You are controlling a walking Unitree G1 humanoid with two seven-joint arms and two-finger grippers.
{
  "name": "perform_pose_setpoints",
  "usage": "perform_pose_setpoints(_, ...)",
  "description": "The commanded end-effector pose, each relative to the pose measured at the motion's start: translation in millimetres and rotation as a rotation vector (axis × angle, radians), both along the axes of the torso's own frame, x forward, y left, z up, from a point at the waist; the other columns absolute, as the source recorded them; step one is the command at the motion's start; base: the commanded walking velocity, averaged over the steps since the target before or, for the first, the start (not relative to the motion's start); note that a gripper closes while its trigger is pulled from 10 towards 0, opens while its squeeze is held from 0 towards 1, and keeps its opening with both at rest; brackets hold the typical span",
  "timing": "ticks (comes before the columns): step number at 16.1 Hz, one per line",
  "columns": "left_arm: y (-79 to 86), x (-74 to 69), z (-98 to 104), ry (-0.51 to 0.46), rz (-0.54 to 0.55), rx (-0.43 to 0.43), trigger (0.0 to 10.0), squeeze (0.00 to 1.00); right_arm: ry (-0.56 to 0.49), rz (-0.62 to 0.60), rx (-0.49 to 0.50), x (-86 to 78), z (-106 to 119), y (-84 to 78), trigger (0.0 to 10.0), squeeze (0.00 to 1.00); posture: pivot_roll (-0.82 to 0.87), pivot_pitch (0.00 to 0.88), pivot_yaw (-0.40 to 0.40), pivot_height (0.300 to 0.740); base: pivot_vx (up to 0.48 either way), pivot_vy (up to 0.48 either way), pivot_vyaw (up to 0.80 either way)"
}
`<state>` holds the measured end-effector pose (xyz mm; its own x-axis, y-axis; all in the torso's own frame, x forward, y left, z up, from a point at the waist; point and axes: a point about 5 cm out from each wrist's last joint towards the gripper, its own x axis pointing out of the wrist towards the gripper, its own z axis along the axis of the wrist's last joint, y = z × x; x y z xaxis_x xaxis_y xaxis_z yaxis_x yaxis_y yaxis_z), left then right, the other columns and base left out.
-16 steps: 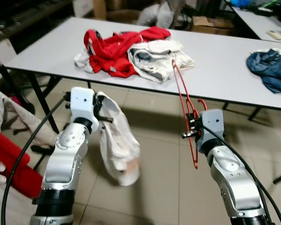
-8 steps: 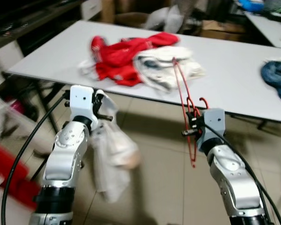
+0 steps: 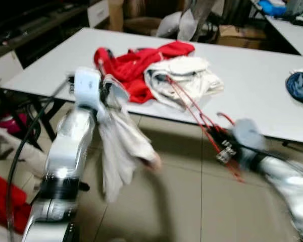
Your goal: Hang hanger
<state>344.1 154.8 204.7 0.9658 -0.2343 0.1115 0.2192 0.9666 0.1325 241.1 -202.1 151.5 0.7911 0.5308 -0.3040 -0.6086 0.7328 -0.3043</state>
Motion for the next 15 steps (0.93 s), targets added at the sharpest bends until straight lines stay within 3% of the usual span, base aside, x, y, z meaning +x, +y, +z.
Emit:
perform_pose_setpoints(1, -15.1, 6.0, 11, -0.032, -0.077, 0.004, 10.0, 0.00, 0.060, 0.106, -0.005, -11.4, 13, -8.2, 10.0, 0.00, 0.02, 0.000, -0.016, 0.740, 0.371, 0.000, 0.00)
perform_pose_setpoints(4, -20.8, 19.8, 21, -0.025, -0.122, 0.028, 10.0, 0.00, 0.167, 0.261, -0.013, -29.6, 31, -20.2, 10.0, 0.00, 0.01, 0.000, -0.020, 0.740, 0.372, 0.000, 0.00)
perform_pose_setpoints(8, -30.3, 28.5, 32, -0.048, -0.159, 0.020, 10.0, 0.00, 0.225, 0.329, 0.005, -33.7, 35, -17.3, 10.0, 0.00, 0.01, 0.000, -0.024, 0.740, 0.371, 0.000, 0.00)
perform_pose_setpoints(10, -40.3, 27.4, 45, -0.069, -0.217, -0.069, 10.0, 0.00, 0.204, 0.371, 0.017, -28.3, 34, -2.3, 10.0, 0.00, 0.01, 0.000, -0.026, 0.740, 0.377, 0.000, 0.00)
perform_pose_setpoints(12, -47.5, 24.4, 55, -0.091, -0.265, -0.097, 10.0, 0.00, 0.184, 0.373, 0.027, -18.4, 32, 8.8, 10.0, 0.00, 0.02, 0.000, -0.030, 0.740, 0.379, 0.000, 0.00)
perform_pose_setpoints(15, -54.8, 13.5, 89, -0.171, -0.348, -0.137, 10.0, 0.00, 0.138, 0.405, 0.019, -4.1, 36, 24.3, 10.0, 0.00, 0.02, 0.000, -0.038, 0.740, 0.379, 0.000, 0.00)
